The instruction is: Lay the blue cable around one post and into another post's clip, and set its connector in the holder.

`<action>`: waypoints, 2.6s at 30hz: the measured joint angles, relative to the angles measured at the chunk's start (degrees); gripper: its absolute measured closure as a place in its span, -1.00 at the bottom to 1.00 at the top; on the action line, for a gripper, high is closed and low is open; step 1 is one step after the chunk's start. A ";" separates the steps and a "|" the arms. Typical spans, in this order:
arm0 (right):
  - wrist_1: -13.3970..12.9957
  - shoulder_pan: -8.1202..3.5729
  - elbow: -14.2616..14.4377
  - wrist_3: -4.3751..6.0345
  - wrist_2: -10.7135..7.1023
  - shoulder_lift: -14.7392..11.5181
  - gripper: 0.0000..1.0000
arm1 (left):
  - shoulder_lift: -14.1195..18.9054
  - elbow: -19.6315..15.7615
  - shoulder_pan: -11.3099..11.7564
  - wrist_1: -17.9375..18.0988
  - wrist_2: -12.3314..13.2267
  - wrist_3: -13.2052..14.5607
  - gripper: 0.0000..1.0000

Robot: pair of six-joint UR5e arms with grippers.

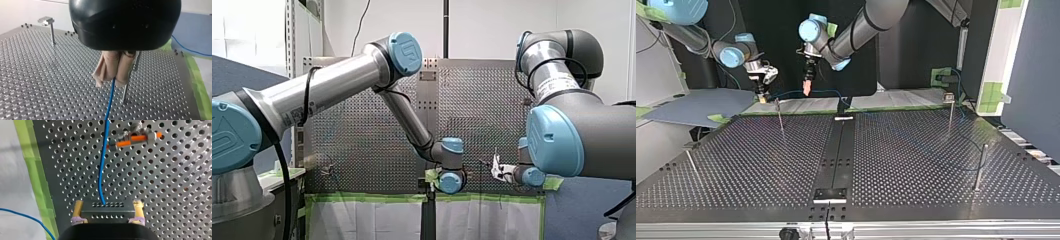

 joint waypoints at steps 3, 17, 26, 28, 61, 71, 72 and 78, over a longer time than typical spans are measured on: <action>0.38 -0.17 -0.41 0.02 0.04 0.00 1.00 | -0.70 0.95 -0.27 -0.54 0.60 -0.13 0.85; 2.40 -2.41 -2.60 0.17 0.93 0.02 1.00 | -5.41 7.77 -1.09 -3.27 2.19 -1.12 0.85; 1.98 -3.18 -3.15 0.08 0.98 0.03 1.00 | -5.47 9.87 -0.71 -4.13 2.75 -1.18 0.78; 2.11 -3.18 -3.17 -0.10 0.98 0.04 1.00 | -5.45 9.94 -1.00 -4.74 2.75 -0.75 0.70; 8.10 -2.46 -3.11 -6.37 2.54 0.08 1.00 | -5.48 13.99 -2.60 -10.08 -10.69 13.78 -0.98; 8.54 -2.07 -3.10 -7.17 1.45 0.09 1.00 | -5.49 14.13 -0.92 -11.73 -12.85 18.25 -0.98; 8.65 -2.06 -3.10 -7.37 1.13 0.08 1.00 | -5.50 14.13 -0.84 -11.74 -12.88 18.56 -0.98; 9.43 -1.97 -3.09 -8.63 -1.40 0.09 1.00 | -5.49 14.16 -0.40 -11.60 -13.14 20.03 -0.98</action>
